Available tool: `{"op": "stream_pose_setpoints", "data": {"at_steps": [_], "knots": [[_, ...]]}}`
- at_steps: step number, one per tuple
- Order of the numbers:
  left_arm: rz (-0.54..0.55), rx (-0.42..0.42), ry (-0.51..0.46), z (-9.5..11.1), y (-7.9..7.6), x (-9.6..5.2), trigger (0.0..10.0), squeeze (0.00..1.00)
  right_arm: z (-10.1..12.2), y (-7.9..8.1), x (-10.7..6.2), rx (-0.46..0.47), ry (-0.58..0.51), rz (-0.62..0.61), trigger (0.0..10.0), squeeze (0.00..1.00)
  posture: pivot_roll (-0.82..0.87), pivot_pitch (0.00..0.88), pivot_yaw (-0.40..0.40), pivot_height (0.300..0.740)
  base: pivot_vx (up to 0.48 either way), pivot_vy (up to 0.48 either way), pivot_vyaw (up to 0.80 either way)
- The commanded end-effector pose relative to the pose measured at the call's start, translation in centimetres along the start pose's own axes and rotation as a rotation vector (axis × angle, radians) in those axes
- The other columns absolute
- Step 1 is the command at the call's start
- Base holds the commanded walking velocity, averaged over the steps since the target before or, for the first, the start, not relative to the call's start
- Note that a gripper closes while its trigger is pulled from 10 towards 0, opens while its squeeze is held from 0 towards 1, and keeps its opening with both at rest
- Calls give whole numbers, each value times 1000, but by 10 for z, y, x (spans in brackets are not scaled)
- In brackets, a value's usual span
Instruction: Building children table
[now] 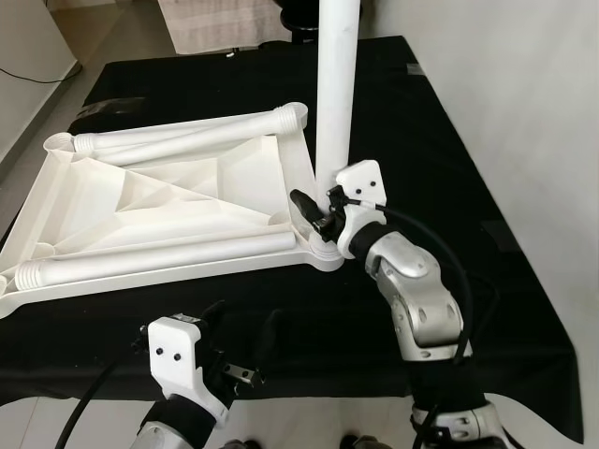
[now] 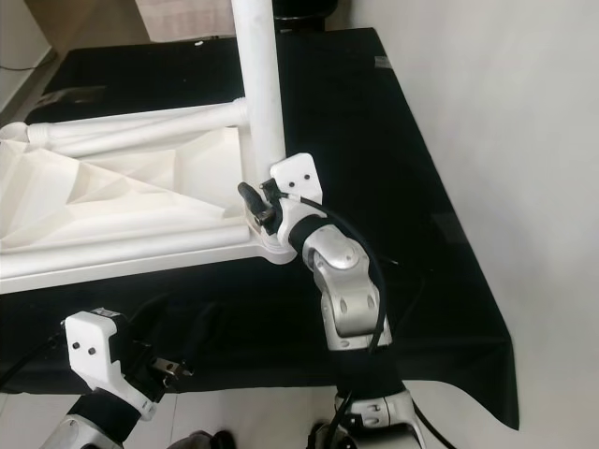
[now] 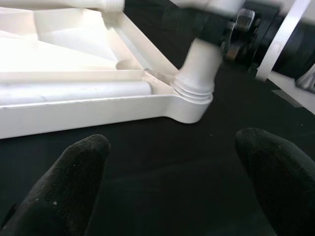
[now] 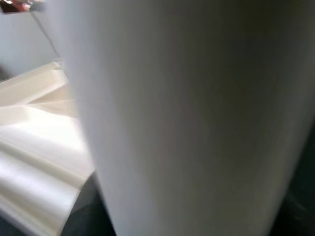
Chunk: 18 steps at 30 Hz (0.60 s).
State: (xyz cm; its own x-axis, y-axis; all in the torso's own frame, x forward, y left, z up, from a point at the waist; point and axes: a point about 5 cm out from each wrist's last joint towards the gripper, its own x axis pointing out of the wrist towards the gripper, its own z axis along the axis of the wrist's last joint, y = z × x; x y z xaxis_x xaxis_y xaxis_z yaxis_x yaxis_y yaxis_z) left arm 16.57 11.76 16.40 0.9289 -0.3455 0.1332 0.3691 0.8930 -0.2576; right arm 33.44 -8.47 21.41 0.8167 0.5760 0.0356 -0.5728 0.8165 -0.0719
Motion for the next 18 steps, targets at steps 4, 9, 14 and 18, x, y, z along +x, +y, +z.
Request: {"op": "stream_pose_setpoints", "data": {"at_steps": [4,9,14,18], "knots": [[7,-12,31,-6,0,-2,10000,0,6,-1,3,27,-31,237,10000,1000,18,241,10,740,0,0,0],[7,-13,31,-6,-2,-3,10000,0,17,-2,-1,-115,-54,524,10000,973,33,243,8,740,0,0,0],[6,-14,35,-6,-4,-5,10000,0,20,-18,2,-159,-9,676,10000,0,55,250,6,740,0,0,0],[4,-15,38,-5,-6,-6,10000,0,23,-24,0,-143,8,779,10000,0,60,255,8,740,0,0,0]]}}
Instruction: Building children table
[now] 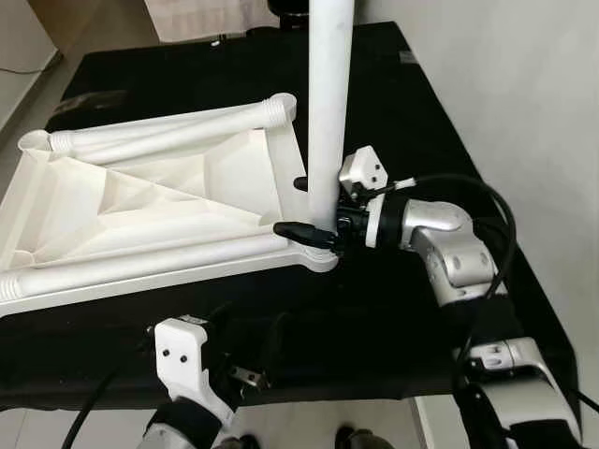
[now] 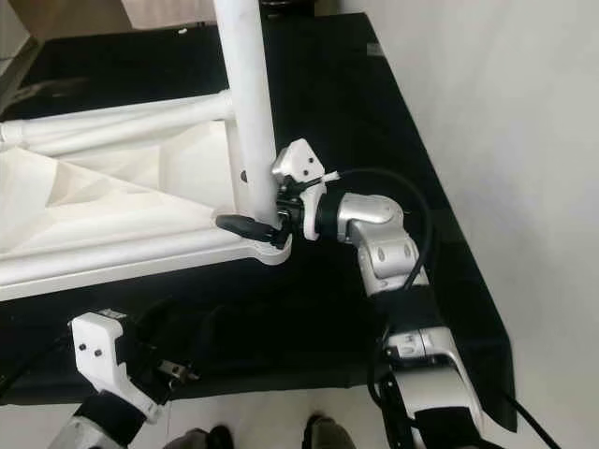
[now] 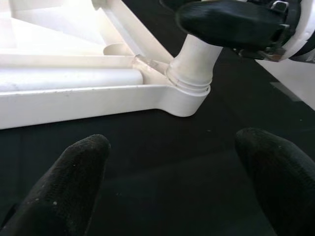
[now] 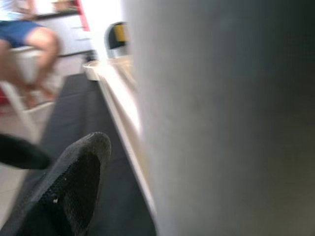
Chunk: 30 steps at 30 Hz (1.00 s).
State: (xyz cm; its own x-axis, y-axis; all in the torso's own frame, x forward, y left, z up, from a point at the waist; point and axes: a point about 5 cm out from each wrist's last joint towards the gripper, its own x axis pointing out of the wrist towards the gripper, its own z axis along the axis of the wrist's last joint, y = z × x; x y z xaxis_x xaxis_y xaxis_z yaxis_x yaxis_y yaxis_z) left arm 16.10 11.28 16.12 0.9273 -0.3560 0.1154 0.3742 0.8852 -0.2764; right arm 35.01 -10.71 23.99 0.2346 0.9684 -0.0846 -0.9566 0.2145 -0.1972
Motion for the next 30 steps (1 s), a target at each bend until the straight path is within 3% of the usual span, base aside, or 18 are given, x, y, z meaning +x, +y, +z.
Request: {"op": "stream_pose_setpoints", "data": {"at_steps": [1,6,12,13,15,16,18,19,25,30], "knots": [[10,6,20,0,-2,-5,10000,0,10,-8,2,-12,-28,55,10000,0,74,269,11,740,0,0,0],[9,6,26,1,-4,-7,10000,0,18,-21,2,1,-43,70,10000,0,85,283,13,740,0,0,0],[10,7,29,2,-5,-9,10000,0,20,-25,1,2,-35,132,10000,0,86,299,14,740,0,0,0],[10,7,31,2,-6,-9,10000,0,21,-25,1,5,-37,165,8314,0,82,303,13,740,0,0,0],[10,6,32,2,-6,-10,10000,0,22,-25,2,6,-39,187,8314,0,82,303,13,740,0,0,0],[10,6,34,2,-6,-10,10000,0,24,-25,2,8,-41,206,5647,0,81,311,18,740,0,0,0],[10,5,35,2,-6,-11,10000,0,25,-25,3,10,-42,217,5647,0,81,311,18,740,0,0,0],[9,5,37,2,-6,-11,10000,0,27,-26,4,13,-53,230,0,0,82,312,21,740,0,0,0],[9,3,43,2,-6,-11,10000,0,31,-27,5,14,-76,251,0,0,75,312,23,740,0,0,0],[9,1,42,2,-6,-10,10000,0,25,-28,0,-12,-73,200,0,0,54,306,22,740,0,0,0]]}}
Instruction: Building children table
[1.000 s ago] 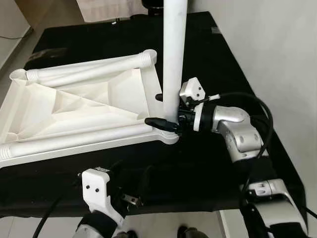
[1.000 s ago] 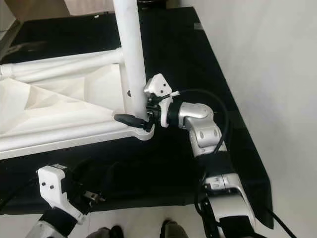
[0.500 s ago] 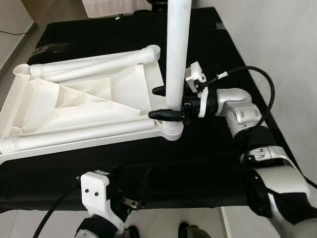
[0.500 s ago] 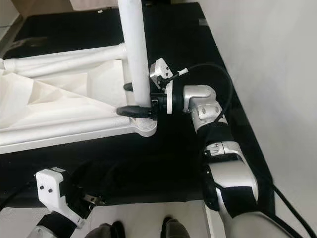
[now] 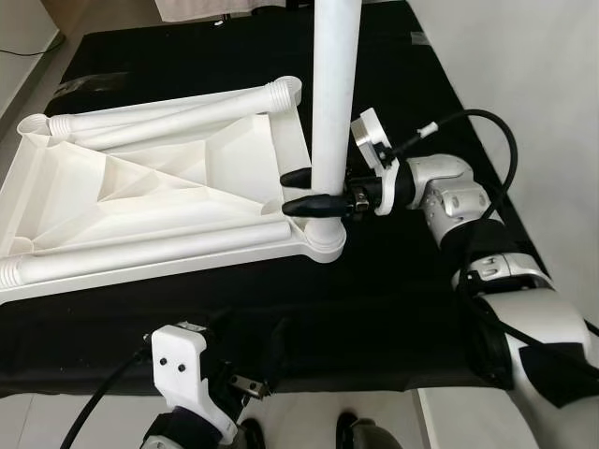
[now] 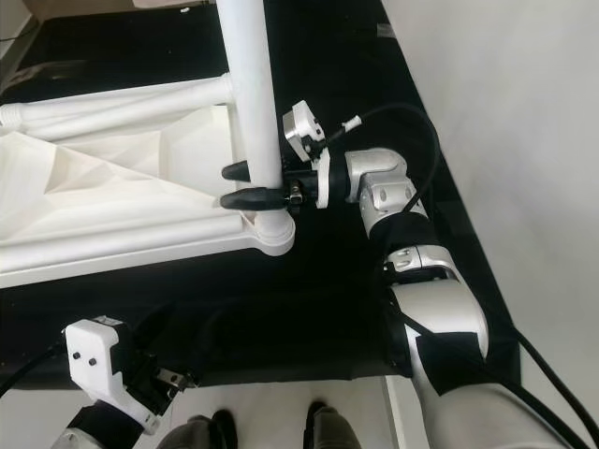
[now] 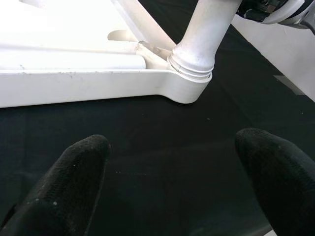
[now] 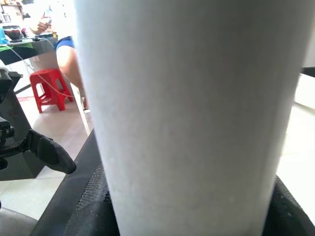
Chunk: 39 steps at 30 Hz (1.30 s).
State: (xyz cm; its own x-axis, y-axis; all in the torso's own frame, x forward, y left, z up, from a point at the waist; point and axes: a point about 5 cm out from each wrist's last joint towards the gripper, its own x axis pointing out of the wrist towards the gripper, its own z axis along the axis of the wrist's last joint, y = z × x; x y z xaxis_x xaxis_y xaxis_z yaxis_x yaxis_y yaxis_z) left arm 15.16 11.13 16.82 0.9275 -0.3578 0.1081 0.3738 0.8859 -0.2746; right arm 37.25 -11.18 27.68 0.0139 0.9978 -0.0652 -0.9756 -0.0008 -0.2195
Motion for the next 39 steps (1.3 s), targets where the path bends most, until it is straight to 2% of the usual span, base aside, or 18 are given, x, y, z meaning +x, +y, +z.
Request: {"op": "stream_pose_setpoints", "data": {"at_steps": [1,5,7,8,9,10,11,12,18,23,24,26,27,31,33,36,37,39], "knots": [[8,-2,34,-5,1,-2,10000,0,-9,1,-1,11,-13,-51,0,0,43,301,20,740,0,0,0],[7,-6,29,-6,3,1,10000,0,-17,4,-11,-5,-35,-200,0,0,13,294,22,740,0,0,0],[4,-8,26,-6,4,2,10000,0,-33,10,-14,47,-26,-439,0,0,2,290,21,740,0,0,0],[4,-8,26,-6,4,2,10000,0,-33,10,-14,47,-26,-439,0,0,2,290,21,740,0,0,0],[1,-8,26,-6,6,3,10000,0,-50,14,-13,59,63,-705,0,0,-4,284,24,740,0,0,0],[1,-8,26,-6,6,3,10000,0,-50,14,-13,59,63,-705,0,0,-4,284,24,740,0,0,0],[-1,-7,24,-6,8,4,10000,0,-72,34,-8,130,159,-948,0,0,-25,285,32,740,0,0,0],[-5,-9,22,-6,11,7,10000,0,-89,72,10,145,224,-1127,0,0,-34,276,54,740,0,0,0],[-15,-9,25,-9,13,12,10000,0,-84,66,46,122,154,-1008,0,0,-28,243,47,740,0,0,0],[-13,-9,21,-9,13,12,10000,0,-80,66,51,136,158,-1020,0,0,-28,243,44,740,0,0,0],[-8,-9,18,-9,13,12,10000,0,-78,68,54,147,140,-990,10000,0,-30,243,43,740,0,0,0],[-6,-9,16,-8,14,13,10000,0,-74,73,57,157,136,-989,10000,0,-30,243,43,740,0,0,0],[-6,-10,15,-8,14,13,10000,0,-66,75,60,167,87,-940,10000,1000,-30,244,43,740,0,0,0],[-10,-12,16,-9,13,14,10000,0,-48,71,64,154,-25,-787,10000,1000,-28,242,43,740,0,0,0],[-11,-14,16,-9,12,14,10000,0,-26,59,56,66,-94,-543,10000,1000,-19,240,34,740,0,0,0],[-10,-14,16,-9,11,14,10000,0,-21,56,51,12,-70,-435,10000,1000,-19,240,34,740,0,0,0],[-9,-14,15,-9,10,13,10000,0,-18,56,47,-59,-31,-351,10000,118,-4,242,28,740,0,0,0],[-8,-14,14,-9,10,13,10000,0,-16,56,44,-104,-2,-299,10000,118,-4,242,28,740,0,0,0]]}}
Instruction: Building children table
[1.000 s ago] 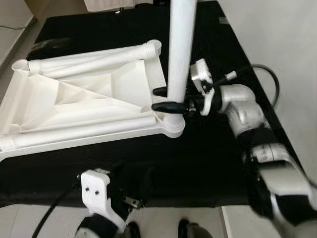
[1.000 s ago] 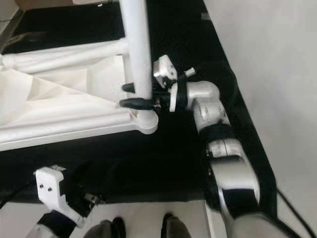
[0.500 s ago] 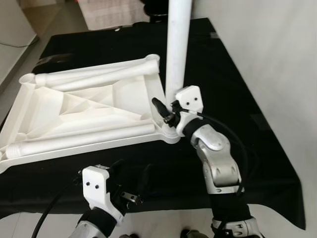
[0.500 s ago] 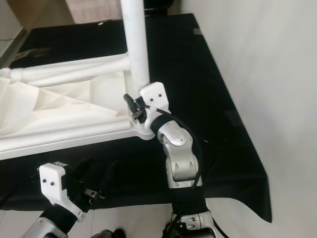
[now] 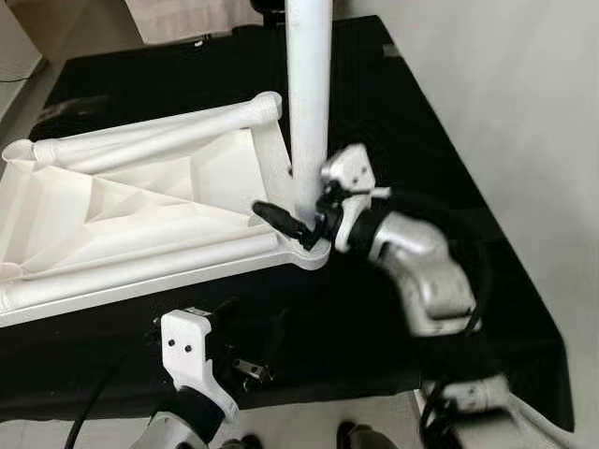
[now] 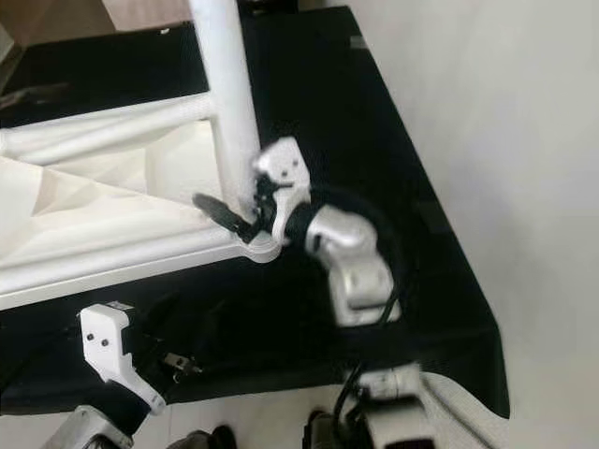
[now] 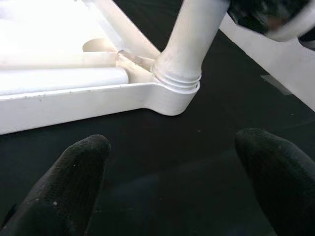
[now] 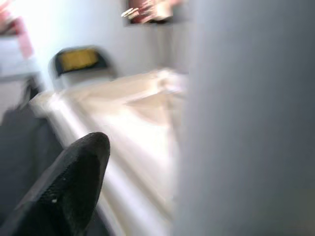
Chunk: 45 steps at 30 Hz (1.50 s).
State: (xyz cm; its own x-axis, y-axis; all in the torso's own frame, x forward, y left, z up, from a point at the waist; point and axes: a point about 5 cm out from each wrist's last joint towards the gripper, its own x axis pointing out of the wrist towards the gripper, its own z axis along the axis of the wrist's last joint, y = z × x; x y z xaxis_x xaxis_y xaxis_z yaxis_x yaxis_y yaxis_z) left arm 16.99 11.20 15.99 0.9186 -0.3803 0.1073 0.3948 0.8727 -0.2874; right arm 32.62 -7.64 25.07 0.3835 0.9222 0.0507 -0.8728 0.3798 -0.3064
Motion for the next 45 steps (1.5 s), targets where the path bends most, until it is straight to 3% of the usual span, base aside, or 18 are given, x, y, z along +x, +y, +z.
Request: {"op": "stream_pose_setpoints", "data": {"at_steps": [1,2,8,9,11,21,22,37,40,41,42,43,44,45], "knots": [[15,2,7,-1,0,-3,10000,0,-3,8,5,-18,0,99,10000,118,-4,242,28,740,0,0,0],[17,3,6,-1,-1,-4,10000,0,-1,3,1,-51,24,183,10000,0,7,245,26,740,0,0,0],[22,4,10,0,-5,-8,10000,0,5,-22,-11,-23,113,418,10000,0,41,261,20,740,0,0,0],[22,4,10,0,-5,-8,10000,0,5,-22,-11,-23,113,418,10000,0,41,261,20,740,0,0,0],[25,5,16,1,-8,-11,10000,0,11,-37,-8,8,99,434,10000,0,59,281,23,740,0,0,0],[27,5,30,2,-12,-17,10000,0,10,-51,-1,73,78,437,10000,0,82,309,26,740,0,0,0],[27,6,34,3,-14,-18,10000,0,8,-52,0,93,79,446,0,0,92,321,28,740,0,0,0],[31,4,44,3,-15,-21,10000,0,6,-58,-10,99,94,485,0,0,80,325,34,740,0,0,0],[29,2,43,3,-14,-19,10000,0,-1,-57,-14,78,92,433,0,0,63,317,32,740,0,0,0],[27,1,42,2,-13,-18,10000,0,-22,-44,-17,96,124,261,0,0,47,314,28,740,0,0,0],[27,1,42,2,-13,-18,10000,0,-22,-44,-17,96,124,261,0,0,47,314,28,740,0,0,0],[27,2,41,2,-11,-18,10000,0,-48,-25,-10,123,200,-25,0,0,43,312,32,740,0,0,0],[27,2,41,2,-11,-18,10000,0,-48,-25,-10,123,200,-25,0,0,43,312,32,740,0,0,0],[26,3,41,3,-9,-17,10000,0,-70,-2,-15,202,278,-334,0,0,33,315,41,740,0,0,0]]}}
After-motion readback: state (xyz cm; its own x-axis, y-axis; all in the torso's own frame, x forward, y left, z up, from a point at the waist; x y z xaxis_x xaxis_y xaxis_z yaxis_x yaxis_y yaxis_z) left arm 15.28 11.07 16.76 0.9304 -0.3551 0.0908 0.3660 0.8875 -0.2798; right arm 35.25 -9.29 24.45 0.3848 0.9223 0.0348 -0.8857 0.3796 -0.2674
